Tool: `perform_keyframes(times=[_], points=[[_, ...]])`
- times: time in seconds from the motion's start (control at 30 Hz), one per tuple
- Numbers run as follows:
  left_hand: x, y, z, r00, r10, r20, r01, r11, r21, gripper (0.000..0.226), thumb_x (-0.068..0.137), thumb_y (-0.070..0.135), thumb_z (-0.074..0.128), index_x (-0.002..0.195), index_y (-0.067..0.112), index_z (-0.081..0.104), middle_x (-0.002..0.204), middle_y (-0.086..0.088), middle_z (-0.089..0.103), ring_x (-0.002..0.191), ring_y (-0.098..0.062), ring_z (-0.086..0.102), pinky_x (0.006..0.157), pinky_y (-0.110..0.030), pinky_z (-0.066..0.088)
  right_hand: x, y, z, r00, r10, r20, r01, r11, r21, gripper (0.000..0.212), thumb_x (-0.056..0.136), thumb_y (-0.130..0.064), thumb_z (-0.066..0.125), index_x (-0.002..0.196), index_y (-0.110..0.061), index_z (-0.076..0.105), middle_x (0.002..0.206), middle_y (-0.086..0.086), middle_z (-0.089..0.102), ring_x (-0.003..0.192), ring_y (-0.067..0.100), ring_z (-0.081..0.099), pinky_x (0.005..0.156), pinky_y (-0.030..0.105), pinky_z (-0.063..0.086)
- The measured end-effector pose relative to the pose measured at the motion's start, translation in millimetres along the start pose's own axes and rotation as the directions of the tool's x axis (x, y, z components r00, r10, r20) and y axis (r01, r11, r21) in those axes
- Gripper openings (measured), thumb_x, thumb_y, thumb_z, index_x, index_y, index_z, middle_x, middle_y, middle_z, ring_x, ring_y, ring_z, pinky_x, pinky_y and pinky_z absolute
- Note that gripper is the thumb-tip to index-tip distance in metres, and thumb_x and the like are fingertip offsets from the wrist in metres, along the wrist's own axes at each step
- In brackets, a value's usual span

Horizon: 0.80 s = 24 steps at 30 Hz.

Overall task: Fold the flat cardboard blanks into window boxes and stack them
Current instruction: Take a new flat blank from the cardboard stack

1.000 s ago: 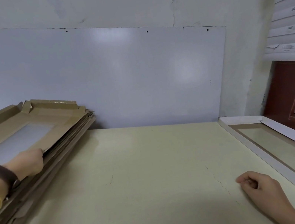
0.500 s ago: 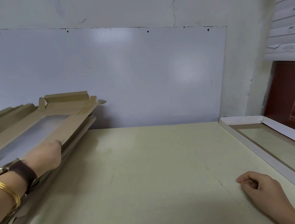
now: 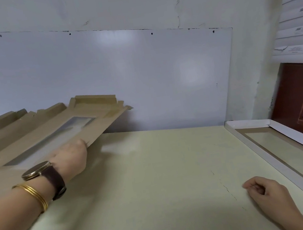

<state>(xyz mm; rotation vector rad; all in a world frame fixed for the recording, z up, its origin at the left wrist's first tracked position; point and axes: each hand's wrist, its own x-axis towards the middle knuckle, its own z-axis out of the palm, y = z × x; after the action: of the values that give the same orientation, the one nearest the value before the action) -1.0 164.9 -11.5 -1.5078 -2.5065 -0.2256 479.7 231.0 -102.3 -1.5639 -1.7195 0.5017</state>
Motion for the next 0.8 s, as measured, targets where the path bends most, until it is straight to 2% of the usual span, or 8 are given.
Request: perform_keyframes(times=[0.07,0.2,0.3,0.4,0.53,0.67,0.8], points=[[-6,11,-5,0.999,0.032,0.001,-0.032,0.999,-0.038,0.012,0.098,0.017,0.034,0.104,0.015,0.044,0.103,-0.009,0.058,0.090,-0.026,0.058,0.085,-0.040,0.050,0,1,0,1.000,0.000,0.003,0.000,1.000,-0.001,0.032,0.082,0.001,0.063,0.067,-0.027,0.071,0.053,-0.001,0.055,0.065,0.018,0.058,0.059,0.021,0.039],[-21,36,-13,0.993,0.056,0.099,-0.045,0.993,-0.111,0.007,0.099,0.020,0.029,0.099,0.018,0.036,0.103,-0.012,0.057,0.091,-0.027,0.056,0.088,-0.045,0.049,1,1,0,1.000,0.006,0.005,-0.006,1.000,0.006,0.032,0.082,0.001,0.063,0.068,-0.026,0.071,0.052,-0.003,0.053,0.065,0.018,0.058,0.059,0.021,0.039],[-34,56,-14,0.991,0.034,0.128,-0.019,0.993,-0.116,0.011,0.101,0.023,0.028,0.105,0.019,0.037,0.109,-0.014,0.056,0.102,-0.031,0.056,0.095,-0.052,0.043,1,1,1,1.000,0.007,0.008,-0.007,1.000,0.011,0.031,0.082,0.001,0.063,0.068,-0.026,0.071,0.057,0.004,0.057,0.066,0.019,0.058,0.059,0.020,0.039],[-45,78,-15,0.991,0.022,0.132,-0.021,1.000,-0.012,0.027,0.100,0.018,0.030,0.127,0.021,0.036,0.118,-0.013,0.053,0.111,-0.031,0.051,0.098,-0.051,0.037,1,0,0,1.000,0.001,0.001,-0.001,1.000,0.002,0.031,0.082,0.001,0.063,0.068,-0.026,0.071,0.053,-0.001,0.052,0.063,0.017,0.056,0.058,0.020,0.039],[-48,102,-9,0.986,0.079,0.147,-0.088,0.994,0.057,0.039,0.098,0.006,0.031,0.135,0.020,0.031,0.121,-0.019,0.050,0.115,-0.035,0.045,0.100,-0.060,0.034,0,0,0,1.000,-0.005,0.001,0.005,1.000,-0.002,0.032,0.082,0.001,0.063,0.067,-0.026,0.071,0.054,0.000,0.054,0.064,0.018,0.057,0.059,0.021,0.039],[-56,126,3,0.974,0.198,0.113,-0.206,0.976,0.070,0.048,0.098,0.001,0.031,0.140,0.023,0.026,0.118,-0.019,0.046,0.116,-0.034,0.042,0.101,-0.062,0.032,1,0,0,1.000,0.008,0.012,-0.009,1.000,0.028,0.032,0.082,0.002,0.063,0.068,-0.026,0.071,0.063,0.008,0.063,0.071,0.021,0.061,0.062,0.021,0.040],[-75,153,12,0.929,0.357,0.100,-0.365,0.927,0.087,0.072,0.088,-0.010,0.037,0.148,0.022,0.014,0.125,-0.023,0.039,0.125,-0.037,0.032,0.104,-0.066,0.025,0,-2,-2,1.000,0.002,0.009,-0.002,0.999,0.039,0.031,0.082,0.002,0.063,0.068,-0.024,0.071,0.058,0.002,0.058,0.068,0.017,0.059,0.060,0.019,0.039]])
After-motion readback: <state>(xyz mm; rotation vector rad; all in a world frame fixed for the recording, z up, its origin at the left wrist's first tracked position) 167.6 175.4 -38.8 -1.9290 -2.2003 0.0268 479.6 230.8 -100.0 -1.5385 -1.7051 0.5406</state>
